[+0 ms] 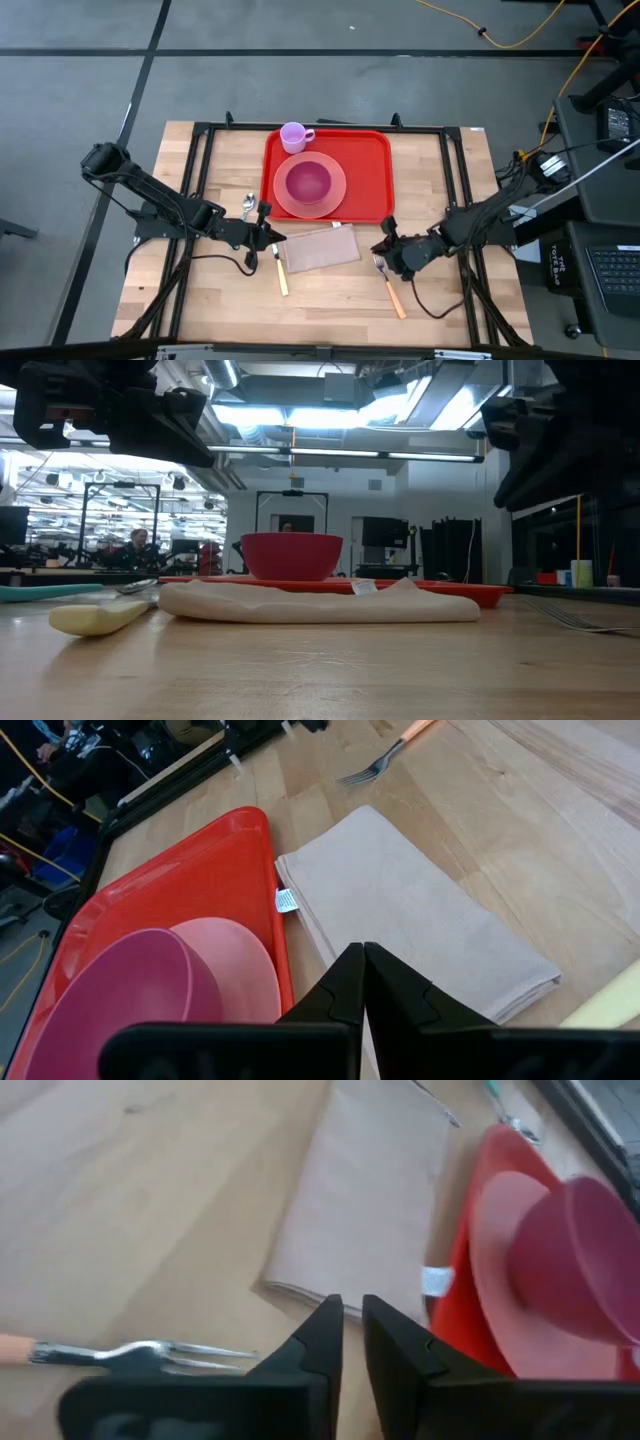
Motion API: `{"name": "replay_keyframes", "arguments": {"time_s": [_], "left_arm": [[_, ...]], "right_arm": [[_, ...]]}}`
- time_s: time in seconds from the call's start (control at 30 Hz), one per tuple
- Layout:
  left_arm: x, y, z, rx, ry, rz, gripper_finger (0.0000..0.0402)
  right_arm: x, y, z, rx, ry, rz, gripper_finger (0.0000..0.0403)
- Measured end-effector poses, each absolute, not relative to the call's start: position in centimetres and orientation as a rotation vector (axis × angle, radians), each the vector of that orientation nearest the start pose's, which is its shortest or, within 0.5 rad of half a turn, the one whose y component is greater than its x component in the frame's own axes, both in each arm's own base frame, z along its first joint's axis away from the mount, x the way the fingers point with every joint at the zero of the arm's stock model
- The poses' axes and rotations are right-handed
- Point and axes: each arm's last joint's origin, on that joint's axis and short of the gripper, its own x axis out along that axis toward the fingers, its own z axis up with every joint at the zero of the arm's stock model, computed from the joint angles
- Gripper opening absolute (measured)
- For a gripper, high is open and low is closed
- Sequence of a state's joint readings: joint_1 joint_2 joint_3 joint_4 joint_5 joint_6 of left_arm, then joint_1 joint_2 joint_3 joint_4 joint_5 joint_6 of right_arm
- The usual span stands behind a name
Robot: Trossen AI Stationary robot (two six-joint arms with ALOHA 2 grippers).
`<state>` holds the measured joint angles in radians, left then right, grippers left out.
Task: Set up tray
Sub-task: Put the brown napkin on the red serving tray to the right of the pink plate
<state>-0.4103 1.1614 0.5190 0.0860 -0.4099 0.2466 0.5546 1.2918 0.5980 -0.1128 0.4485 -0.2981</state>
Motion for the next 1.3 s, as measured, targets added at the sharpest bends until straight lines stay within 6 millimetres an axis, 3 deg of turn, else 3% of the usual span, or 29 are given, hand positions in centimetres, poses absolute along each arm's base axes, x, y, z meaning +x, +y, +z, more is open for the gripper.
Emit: {"name": "replay_keyframes", "arguments": {"time_s": [0.43, 0.77, 0.93, 1.3], "left_arm": [[21.3, -8.0, 19.7, 0.388, 0.511, -0.044, 0.0002], [21.3, -8.0, 19.7, 0.387, 0.511, -0.045, 0.0005], [21.3, -8.0, 19.7, 0.387, 0.511, -0.046, 0.0001], [21.3, -8.0, 19.7, 0.387, 0.511, -0.046, 0.0003]], "right_arm": [[23.4, 13.4, 14.1, -0.693, 0.671, 0.303, 0.0148], [24.5, 13.9, 10.5, -0.764, 0.707, 0.295, 0.0185], [24.8, 13.7, 10.3, -0.807, 0.697, 0.157, 0.0186], [25.6, 14.4, 11.2, -0.758, 0.668, 0.210, 0.0186]]}}
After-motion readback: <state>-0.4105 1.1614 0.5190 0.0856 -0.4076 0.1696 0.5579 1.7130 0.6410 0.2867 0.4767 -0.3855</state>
